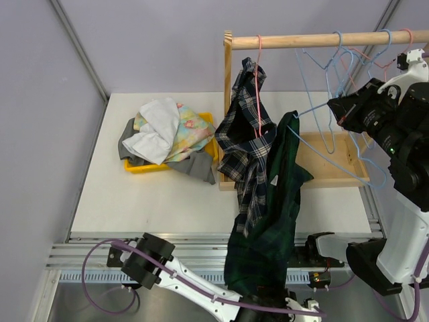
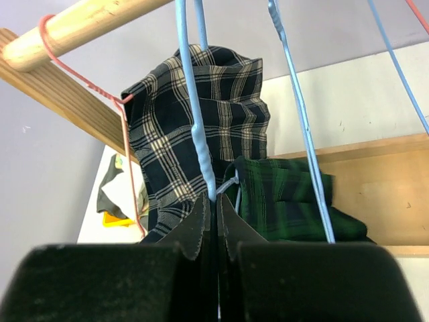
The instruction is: Remove the skirt from the hanger
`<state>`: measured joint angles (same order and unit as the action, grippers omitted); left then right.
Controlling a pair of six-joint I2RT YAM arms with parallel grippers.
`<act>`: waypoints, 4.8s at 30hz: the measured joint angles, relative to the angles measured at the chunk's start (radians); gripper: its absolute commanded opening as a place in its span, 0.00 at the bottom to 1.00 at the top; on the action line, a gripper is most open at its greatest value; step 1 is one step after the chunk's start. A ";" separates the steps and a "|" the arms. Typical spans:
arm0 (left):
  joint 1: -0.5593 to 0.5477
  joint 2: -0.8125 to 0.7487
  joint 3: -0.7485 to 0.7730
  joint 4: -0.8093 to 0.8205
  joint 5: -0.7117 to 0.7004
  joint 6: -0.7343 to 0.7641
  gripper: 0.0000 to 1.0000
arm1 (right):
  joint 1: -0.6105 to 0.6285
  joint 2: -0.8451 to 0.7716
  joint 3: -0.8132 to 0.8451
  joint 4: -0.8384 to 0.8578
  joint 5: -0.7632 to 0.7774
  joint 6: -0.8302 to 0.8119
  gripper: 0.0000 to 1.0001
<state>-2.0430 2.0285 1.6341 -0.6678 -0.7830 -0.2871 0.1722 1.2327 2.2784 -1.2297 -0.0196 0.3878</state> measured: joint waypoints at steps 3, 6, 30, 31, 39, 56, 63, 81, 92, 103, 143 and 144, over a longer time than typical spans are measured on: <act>-0.009 0.000 0.023 -0.037 -0.024 -0.021 0.00 | 0.000 0.013 0.000 -0.008 -0.003 0.000 0.00; 0.007 -0.028 0.000 -0.049 -0.033 -0.051 0.00 | 0.000 -0.013 -0.053 0.011 -0.017 0.001 0.00; 0.217 -0.344 -0.141 -0.329 0.018 -0.284 0.00 | -0.002 -0.153 -0.089 0.138 -0.080 0.009 0.00; 0.164 -0.351 -0.115 -0.383 0.015 -0.327 0.00 | -0.002 -0.124 -0.114 0.157 -0.080 0.009 0.00; -0.039 -0.393 0.058 -0.630 -0.042 -0.635 0.00 | -0.002 0.143 -0.108 0.297 -0.084 0.007 0.00; 0.211 -0.566 0.289 -0.699 -0.266 -0.435 0.00 | -0.002 0.198 -0.211 0.480 -0.104 -0.003 0.00; 0.609 -0.771 0.319 -0.483 -0.267 0.029 0.00 | -0.002 0.070 -0.429 0.529 -0.102 0.000 0.87; 1.614 -0.372 0.829 -0.027 0.202 0.493 0.00 | -0.002 -0.129 -0.701 0.484 -0.101 -0.014 1.00; 1.769 -0.193 0.329 0.040 0.526 0.259 0.19 | -0.002 -0.286 -0.787 0.457 -0.100 -0.015 0.99; 1.678 -0.705 -0.303 0.127 0.548 0.094 0.99 | -0.002 -0.307 -0.849 0.446 -0.096 -0.013 0.99; 1.157 -0.957 0.187 0.078 0.254 0.309 0.00 | -0.002 -0.411 -0.875 0.380 -0.069 -0.002 0.99; 1.168 -0.930 0.248 0.089 0.232 0.347 0.00 | -0.002 -0.411 -0.878 0.386 -0.069 0.000 0.99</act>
<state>-0.8753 1.0985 1.8820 -0.5789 -0.5510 0.0597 0.1699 0.8215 1.4002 -0.8436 -0.0891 0.3878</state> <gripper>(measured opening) 0.027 0.989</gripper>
